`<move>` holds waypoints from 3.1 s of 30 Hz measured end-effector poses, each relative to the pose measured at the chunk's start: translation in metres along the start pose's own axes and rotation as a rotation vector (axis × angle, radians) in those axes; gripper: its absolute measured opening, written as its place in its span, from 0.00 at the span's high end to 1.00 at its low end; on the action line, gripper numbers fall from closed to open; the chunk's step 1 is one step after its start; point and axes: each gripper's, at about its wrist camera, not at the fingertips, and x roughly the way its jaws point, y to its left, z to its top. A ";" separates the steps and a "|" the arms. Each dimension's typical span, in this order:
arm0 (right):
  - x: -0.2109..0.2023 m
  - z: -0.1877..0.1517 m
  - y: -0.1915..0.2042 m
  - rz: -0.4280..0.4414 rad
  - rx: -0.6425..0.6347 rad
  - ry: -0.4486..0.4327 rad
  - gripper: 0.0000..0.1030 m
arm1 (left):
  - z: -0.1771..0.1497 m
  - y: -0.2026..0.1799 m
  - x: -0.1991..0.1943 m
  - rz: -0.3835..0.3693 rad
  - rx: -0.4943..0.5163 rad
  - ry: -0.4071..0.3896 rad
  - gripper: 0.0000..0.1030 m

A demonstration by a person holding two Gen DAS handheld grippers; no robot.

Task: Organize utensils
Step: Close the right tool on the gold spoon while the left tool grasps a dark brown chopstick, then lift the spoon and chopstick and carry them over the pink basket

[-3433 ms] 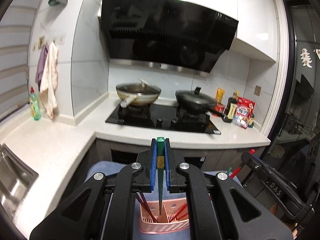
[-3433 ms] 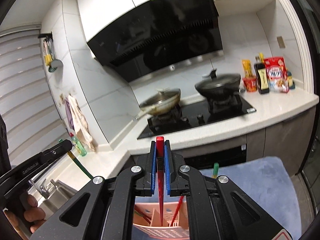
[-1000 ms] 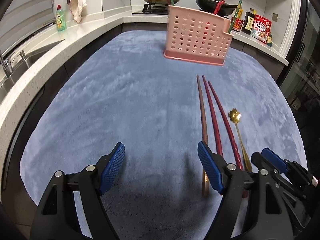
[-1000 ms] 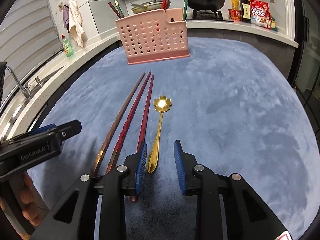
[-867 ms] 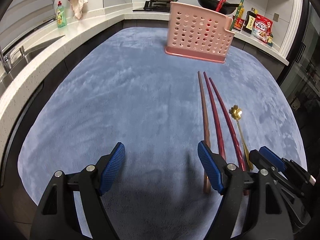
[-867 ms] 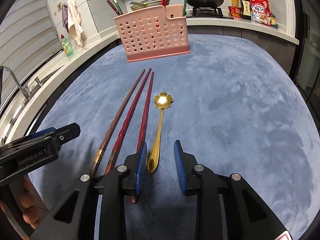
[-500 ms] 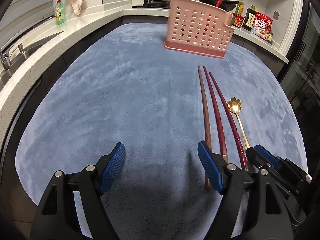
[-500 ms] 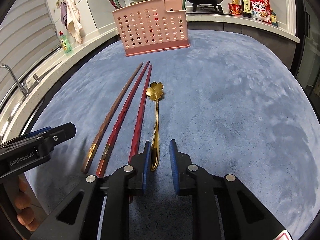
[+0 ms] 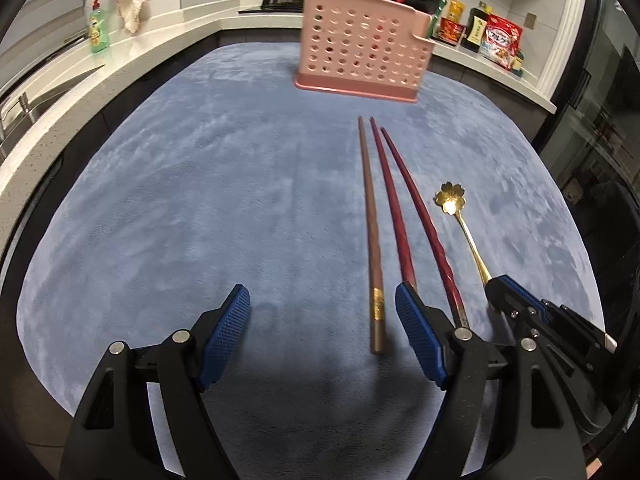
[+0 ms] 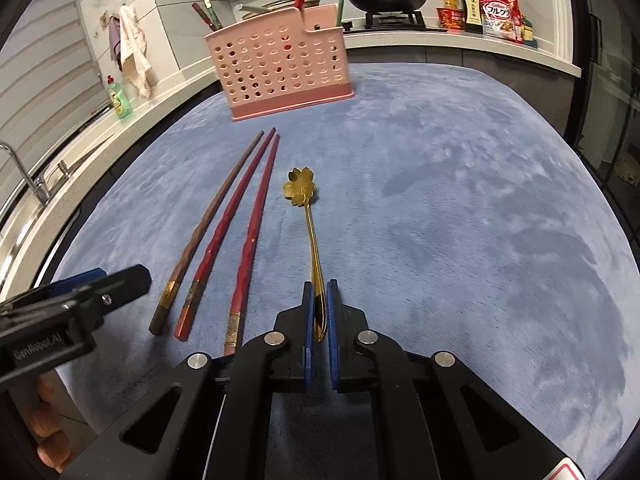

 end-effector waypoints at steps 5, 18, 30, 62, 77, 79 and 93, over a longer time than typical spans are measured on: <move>-0.001 -0.002 -0.004 0.006 0.011 0.001 0.95 | -0.003 -0.004 0.008 -0.008 0.004 0.029 0.38; -0.001 -0.002 -0.005 0.013 0.015 0.004 0.95 | -0.004 -0.011 0.014 0.002 0.041 0.044 0.69; -0.011 0.001 -0.007 0.030 0.026 -0.009 0.98 | 0.000 -0.004 0.009 -0.032 0.018 0.068 0.91; -0.077 0.106 -0.017 0.075 0.045 -0.262 0.99 | 0.117 0.012 -0.083 -0.054 -0.002 -0.188 0.93; -0.078 0.202 -0.012 0.174 0.041 -0.325 0.99 | 0.240 0.007 -0.122 -0.041 0.058 -0.357 0.94; -0.076 0.221 -0.008 0.189 0.036 -0.336 0.99 | 0.256 0.006 -0.127 -0.041 0.060 -0.377 0.94; -0.034 0.350 0.033 0.218 -0.012 -0.410 0.99 | 0.373 -0.016 -0.140 -0.011 0.062 -0.561 0.94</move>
